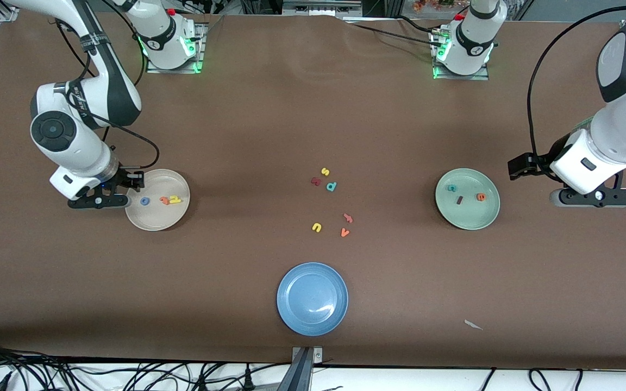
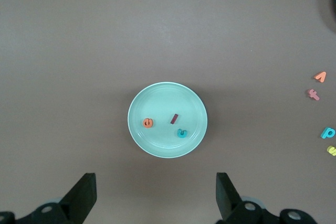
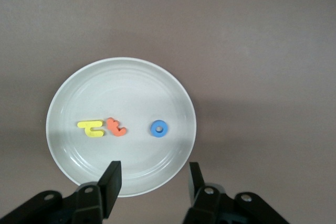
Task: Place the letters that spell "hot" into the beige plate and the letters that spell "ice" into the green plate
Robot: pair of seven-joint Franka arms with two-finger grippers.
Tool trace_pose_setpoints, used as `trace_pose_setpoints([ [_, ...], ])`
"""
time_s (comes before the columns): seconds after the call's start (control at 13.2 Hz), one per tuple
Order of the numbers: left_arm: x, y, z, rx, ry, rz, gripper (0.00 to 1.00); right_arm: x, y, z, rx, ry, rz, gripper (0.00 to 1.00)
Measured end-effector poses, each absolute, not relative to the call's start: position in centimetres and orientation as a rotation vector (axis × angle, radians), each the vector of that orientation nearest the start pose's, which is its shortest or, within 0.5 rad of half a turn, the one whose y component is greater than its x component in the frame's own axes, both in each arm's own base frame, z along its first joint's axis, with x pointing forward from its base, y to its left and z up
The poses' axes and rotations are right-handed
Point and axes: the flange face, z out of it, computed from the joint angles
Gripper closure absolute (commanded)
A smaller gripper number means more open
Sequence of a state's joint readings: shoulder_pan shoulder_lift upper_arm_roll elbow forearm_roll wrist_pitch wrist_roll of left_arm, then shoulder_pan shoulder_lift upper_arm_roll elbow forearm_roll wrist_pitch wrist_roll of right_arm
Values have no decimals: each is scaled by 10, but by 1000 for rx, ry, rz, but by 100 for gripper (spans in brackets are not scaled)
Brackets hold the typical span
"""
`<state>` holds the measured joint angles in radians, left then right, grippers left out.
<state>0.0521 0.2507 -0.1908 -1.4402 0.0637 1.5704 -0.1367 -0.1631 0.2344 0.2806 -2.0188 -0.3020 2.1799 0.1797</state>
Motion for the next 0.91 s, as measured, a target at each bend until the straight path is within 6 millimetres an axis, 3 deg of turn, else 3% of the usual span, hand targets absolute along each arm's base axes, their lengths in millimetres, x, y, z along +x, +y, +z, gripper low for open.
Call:
trace_pose_setpoints([
  [0.3, 620, -66, 540, -3106, 74, 176, 0, 604, 76, 411, -3339, -196, 42, 41],
  [0.53, 620, -65, 540, -3106, 82, 177, 0, 607, 97, 479, -3298, -270, 131, 41],
  [0.68, 620, -65, 539, -3106, 85, 179, 0, 608, 77, 516, -3255, -304, 154, 37],
  [0.91, 620, -65, 538, -3106, 109, 183, 0, 600, 20, 565, -3202, -330, 83, 30],
])
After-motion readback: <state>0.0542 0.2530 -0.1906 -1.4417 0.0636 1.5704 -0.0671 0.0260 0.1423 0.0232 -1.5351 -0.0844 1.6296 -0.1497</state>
